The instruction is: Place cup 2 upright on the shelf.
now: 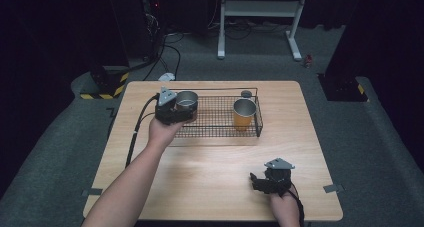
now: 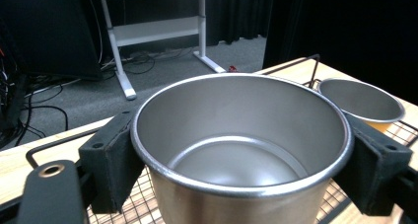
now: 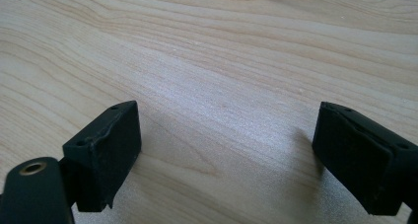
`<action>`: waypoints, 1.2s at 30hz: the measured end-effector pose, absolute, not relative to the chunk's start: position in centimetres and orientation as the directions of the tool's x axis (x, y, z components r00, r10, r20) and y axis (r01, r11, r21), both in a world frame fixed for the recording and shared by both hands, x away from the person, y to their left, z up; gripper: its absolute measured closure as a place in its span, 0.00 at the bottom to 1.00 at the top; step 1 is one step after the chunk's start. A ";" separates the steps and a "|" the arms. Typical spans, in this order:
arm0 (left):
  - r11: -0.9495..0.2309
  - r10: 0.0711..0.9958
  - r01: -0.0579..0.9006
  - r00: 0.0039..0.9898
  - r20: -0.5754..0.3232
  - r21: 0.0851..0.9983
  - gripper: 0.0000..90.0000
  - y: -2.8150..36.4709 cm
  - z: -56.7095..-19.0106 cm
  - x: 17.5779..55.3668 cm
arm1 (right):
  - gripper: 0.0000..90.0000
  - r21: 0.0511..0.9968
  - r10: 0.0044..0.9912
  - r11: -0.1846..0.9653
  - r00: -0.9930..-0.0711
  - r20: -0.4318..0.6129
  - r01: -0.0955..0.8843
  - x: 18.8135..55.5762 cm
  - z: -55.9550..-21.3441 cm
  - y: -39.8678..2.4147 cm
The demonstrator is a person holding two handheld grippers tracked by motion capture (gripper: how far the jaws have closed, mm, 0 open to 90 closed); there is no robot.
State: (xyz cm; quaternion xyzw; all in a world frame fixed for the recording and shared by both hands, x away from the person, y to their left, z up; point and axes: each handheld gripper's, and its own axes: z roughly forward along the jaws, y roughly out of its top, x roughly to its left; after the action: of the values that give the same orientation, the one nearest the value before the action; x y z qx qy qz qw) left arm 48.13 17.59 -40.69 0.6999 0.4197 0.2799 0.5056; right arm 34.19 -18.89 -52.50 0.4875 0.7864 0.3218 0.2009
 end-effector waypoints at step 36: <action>-0.191 0.911 0.547 0.407 -0.060 0.815 0.18 15.7 -45.8 52.2 | 0.12 0.704 0.896 0.311 -0.444 0.007 0.639 34.2 -52.5 -19.0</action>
State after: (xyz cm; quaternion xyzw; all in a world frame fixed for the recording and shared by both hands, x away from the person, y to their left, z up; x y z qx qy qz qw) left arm 52.15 15.65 -45.77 0.7373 0.4946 0.2274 0.4001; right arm 34.21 -19.01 -52.49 0.4887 0.7851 0.3251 0.1977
